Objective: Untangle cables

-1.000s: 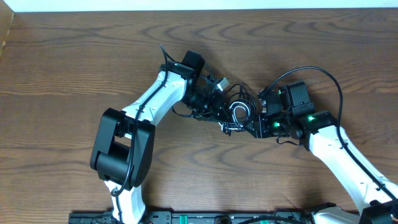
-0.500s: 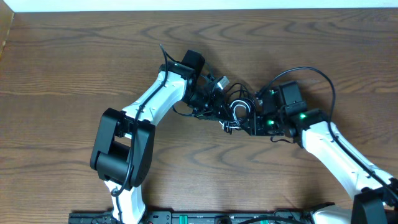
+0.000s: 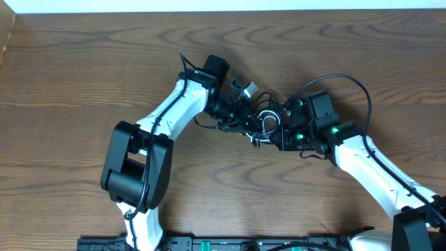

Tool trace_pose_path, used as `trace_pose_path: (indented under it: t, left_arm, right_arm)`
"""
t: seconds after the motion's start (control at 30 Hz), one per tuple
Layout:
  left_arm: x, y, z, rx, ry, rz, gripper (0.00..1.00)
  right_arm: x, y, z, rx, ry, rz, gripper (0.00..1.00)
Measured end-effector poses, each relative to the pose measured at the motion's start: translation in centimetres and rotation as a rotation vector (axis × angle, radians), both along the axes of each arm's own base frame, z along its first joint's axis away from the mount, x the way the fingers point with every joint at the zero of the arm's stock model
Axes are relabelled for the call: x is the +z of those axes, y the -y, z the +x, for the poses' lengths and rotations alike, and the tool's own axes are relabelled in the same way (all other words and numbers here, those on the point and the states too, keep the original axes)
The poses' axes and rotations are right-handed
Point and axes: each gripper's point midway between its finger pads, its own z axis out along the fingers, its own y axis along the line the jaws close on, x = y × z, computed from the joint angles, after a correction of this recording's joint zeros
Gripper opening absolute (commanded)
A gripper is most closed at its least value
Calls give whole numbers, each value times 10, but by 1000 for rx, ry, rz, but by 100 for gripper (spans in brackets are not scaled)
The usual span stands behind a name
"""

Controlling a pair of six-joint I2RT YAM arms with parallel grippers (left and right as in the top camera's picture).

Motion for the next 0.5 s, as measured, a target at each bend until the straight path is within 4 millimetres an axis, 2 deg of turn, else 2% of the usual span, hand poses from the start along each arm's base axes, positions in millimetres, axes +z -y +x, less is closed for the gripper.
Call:
trace_pose_path:
  t: [0.07, 0.2, 0.5]
  left_arm:
    - [3, 0, 4, 15, -4, -18, 8]
    - [6, -4, 13, 50, -10, -39, 7]
    - [10, -20, 40, 150, -16, -56, 7]
  right_arm:
    - [0, 0, 0, 2, 1, 0, 1]
    - [-2, 1, -4, 2, -17, -4, 1]
    - [-16, 7, -29, 61, -89, -36, 1]
